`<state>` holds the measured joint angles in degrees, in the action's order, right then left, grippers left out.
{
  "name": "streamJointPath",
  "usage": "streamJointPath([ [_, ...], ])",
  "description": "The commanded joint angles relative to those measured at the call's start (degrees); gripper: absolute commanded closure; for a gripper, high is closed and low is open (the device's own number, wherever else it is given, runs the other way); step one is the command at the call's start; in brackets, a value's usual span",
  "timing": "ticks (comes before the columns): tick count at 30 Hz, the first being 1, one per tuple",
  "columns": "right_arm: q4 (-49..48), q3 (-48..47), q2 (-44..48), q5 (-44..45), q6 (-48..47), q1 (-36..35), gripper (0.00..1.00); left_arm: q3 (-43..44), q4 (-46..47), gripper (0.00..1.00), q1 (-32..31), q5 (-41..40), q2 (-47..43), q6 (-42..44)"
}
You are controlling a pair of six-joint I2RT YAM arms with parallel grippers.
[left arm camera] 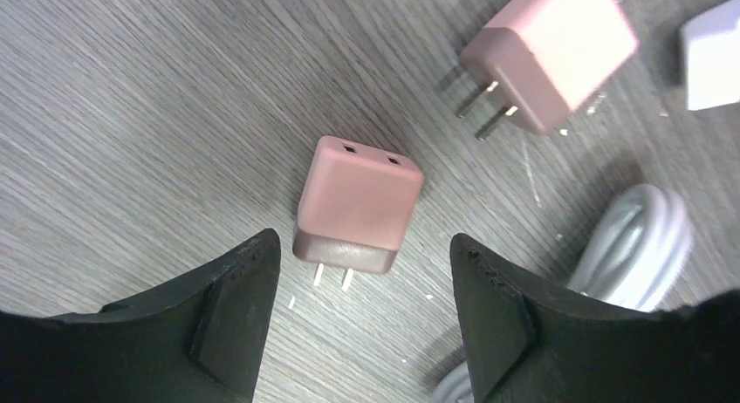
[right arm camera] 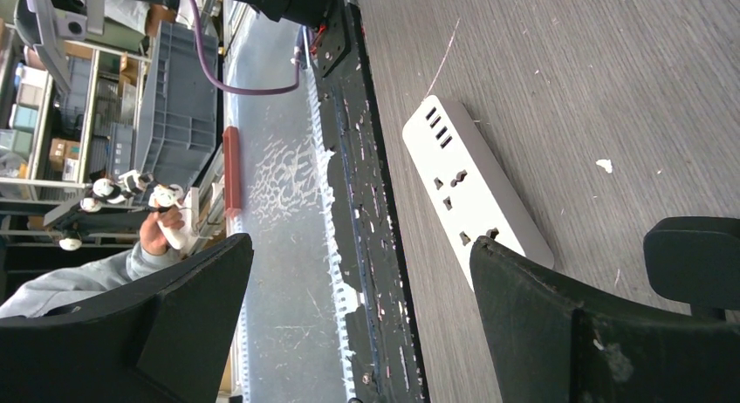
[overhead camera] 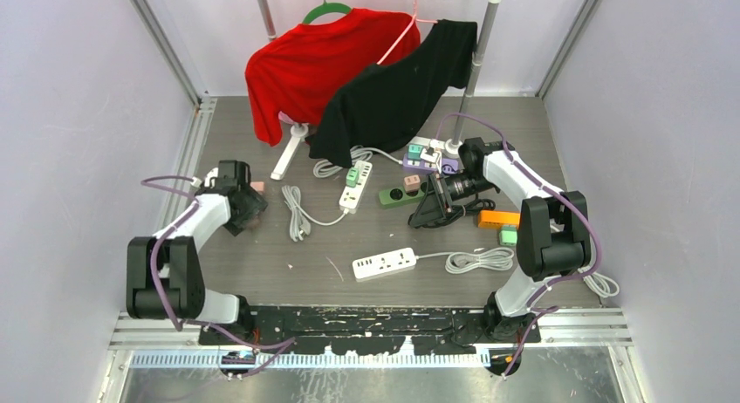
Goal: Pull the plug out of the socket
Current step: Place the plug at the center of the board, then pick up the socket from the center of the board.
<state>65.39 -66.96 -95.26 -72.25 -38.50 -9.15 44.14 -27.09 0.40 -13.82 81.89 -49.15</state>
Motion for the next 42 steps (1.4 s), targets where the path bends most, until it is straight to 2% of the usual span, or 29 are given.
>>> streamJointPath([
  [1, 0.85, -2.01, 2.20, -0.26, -2.08, 0.33, 0.00, 0.59, -1.80, 0.28, 0.41, 0.14, -7.23, -0.58],
  [6, 1.59, -1.97, 3.50, 0.63, -3.70, 0.51, 0.00, -1.33, -1.96, 0.27, 0.40, 4.91, -15.91, -0.22],
  [13, 2.53, -1.29, 5.77, 0.46, -6.76, 1.01, 0.00, -7.54, 6.42, 0.27, 0.42, 19.92, -28.25, 1.40],
  [18, 4.26, -1.33, 6.39, -0.76, -9.44, 1.84, 0.00, -12.30, 16.04, 0.22, 0.36, 33.22, -34.72, -0.07],
  [22, 5.98, -1.31, 6.71, -1.43, -11.82, 2.31, 0.00, -15.77, 26.82, 0.18, 0.17, 44.85, -36.33, -2.28],
  [26, 12.35, -2.06, 6.67, -2.81, -20.02, 2.92, 0.00, -17.32, 35.02, 0.18, -3.51, 52.52, -36.36, -2.60],
  [30, 21.71, -2.56, 6.61, -3.74, -34.87, 4.25, 0.00, -16.77, 35.75, 0.18, -14.77, 49.83, -37.25, 2.68],
  [35, 33.18, -2.02, 6.66, -3.78, -54.19, 6.31, 0.00, -17.17, 36.19, 0.18, -31.35, 41.07, -38.03, 11.37],
  [38, 33.76, -1.14, 7.41, -2.91, -57.44, 7.47, 0.00, -17.07, 35.40, 0.18, -39.65, 35.71, -37.88, 16.93],
  [42, 32.71, -0.08, 8.60, -0.64, -59.37, 8.95, 0.00, -14.00, 30.28, 0.18, -44.58, 31.30, -37.83, 25.24],
])
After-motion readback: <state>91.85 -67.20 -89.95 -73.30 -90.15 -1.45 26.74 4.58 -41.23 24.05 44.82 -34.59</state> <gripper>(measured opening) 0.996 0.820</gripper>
